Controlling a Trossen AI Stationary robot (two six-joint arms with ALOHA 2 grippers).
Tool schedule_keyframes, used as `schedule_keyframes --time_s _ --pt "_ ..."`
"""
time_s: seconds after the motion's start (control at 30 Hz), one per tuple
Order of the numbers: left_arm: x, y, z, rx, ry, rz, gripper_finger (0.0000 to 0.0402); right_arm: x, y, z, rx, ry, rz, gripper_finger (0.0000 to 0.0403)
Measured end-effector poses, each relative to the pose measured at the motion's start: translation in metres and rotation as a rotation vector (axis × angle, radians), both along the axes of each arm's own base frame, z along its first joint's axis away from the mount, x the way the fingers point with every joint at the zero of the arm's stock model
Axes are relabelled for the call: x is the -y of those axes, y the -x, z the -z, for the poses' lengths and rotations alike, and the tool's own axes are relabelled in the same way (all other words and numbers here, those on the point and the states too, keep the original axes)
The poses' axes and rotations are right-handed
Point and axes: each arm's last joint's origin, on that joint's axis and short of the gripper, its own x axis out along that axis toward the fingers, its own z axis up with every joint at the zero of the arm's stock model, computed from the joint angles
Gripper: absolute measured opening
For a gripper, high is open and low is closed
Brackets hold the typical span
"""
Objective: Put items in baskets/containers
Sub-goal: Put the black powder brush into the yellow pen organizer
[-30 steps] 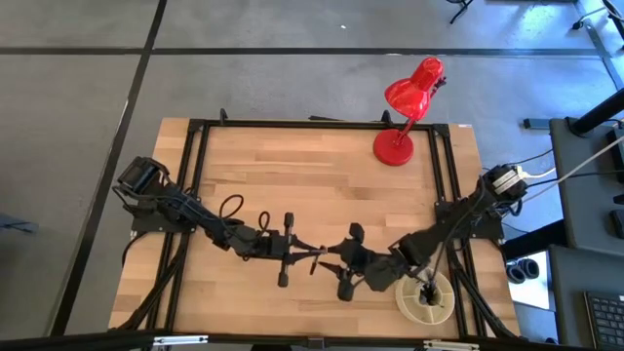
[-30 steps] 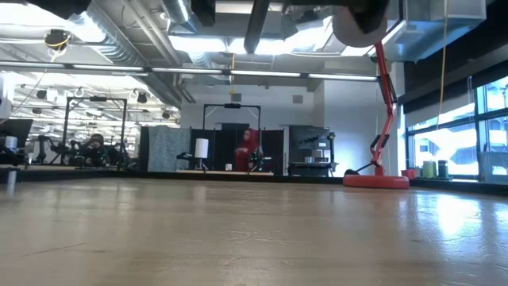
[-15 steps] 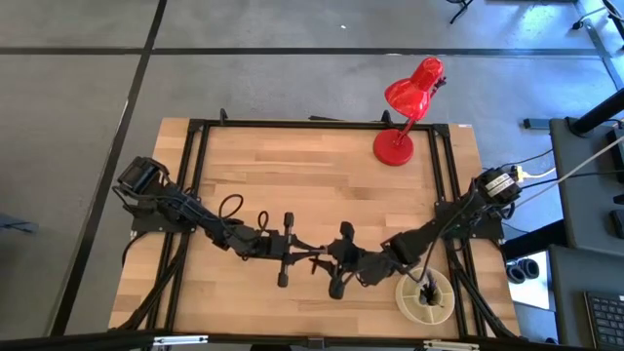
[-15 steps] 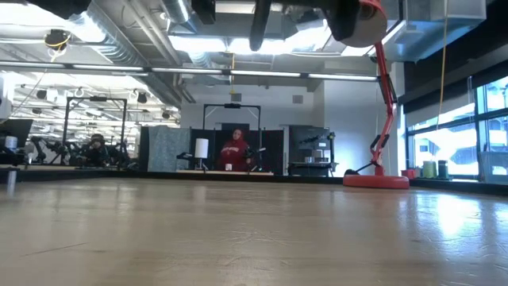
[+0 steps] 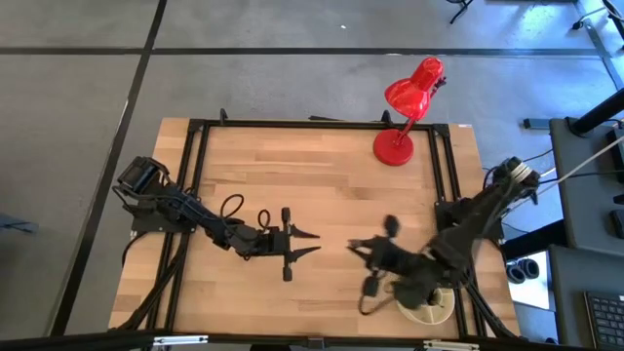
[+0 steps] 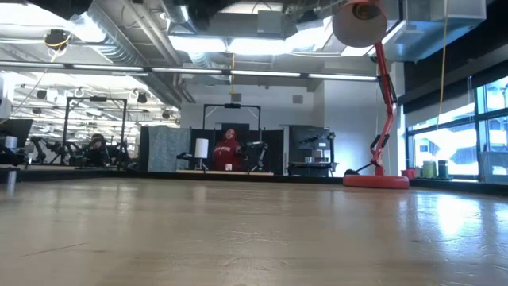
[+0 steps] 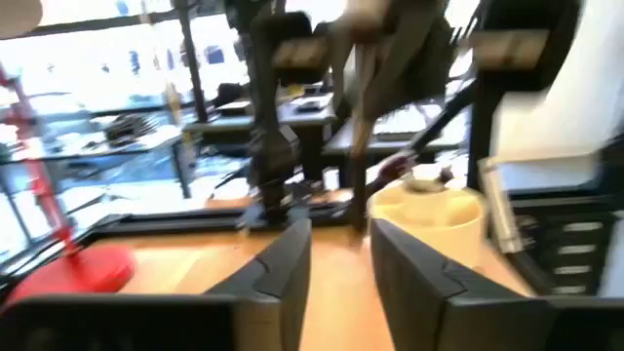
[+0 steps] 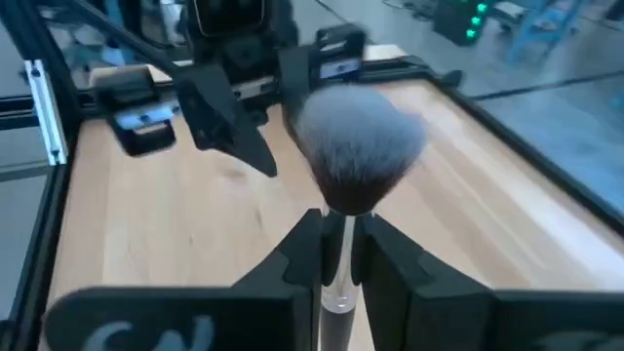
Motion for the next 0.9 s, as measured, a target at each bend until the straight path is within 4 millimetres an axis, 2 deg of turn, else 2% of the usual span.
schedule_keyframes --time_s 0.13,0.23,0.43,0.57,0.73,0.9 --pt "-0.003 0.000 0.006 -0.063 -0.024 -0.069 0.0137 -0.011 0.042 -0.026 -0.092 -0.072 -0.035 0.0048" --pt "-0.004 0.000 0.010 -0.093 -0.036 -0.084 0.0151 -0.018 0.073 -0.030 -0.220 -0.120 -0.075 0.0048" --pt "-0.003 0.000 0.011 -0.111 -0.045 -0.084 0.0156 -0.028 0.130 -0.032 -0.269 -0.208 -0.060 0.0048" --pt "-0.002 0.000 0.013 -0.122 -0.050 -0.082 0.0152 -0.041 0.147 -0.015 -0.273 -0.236 -0.090 0.0048" --pt "-0.002 0.001 0.014 -0.135 -0.026 -0.081 0.0148 -0.052 0.157 0.012 -0.360 -0.287 -0.072 0.0048" --pt "-0.003 0.000 0.015 -0.138 -0.016 -0.086 0.0150 -0.058 0.164 0.031 -0.385 -0.316 -0.067 0.0048"
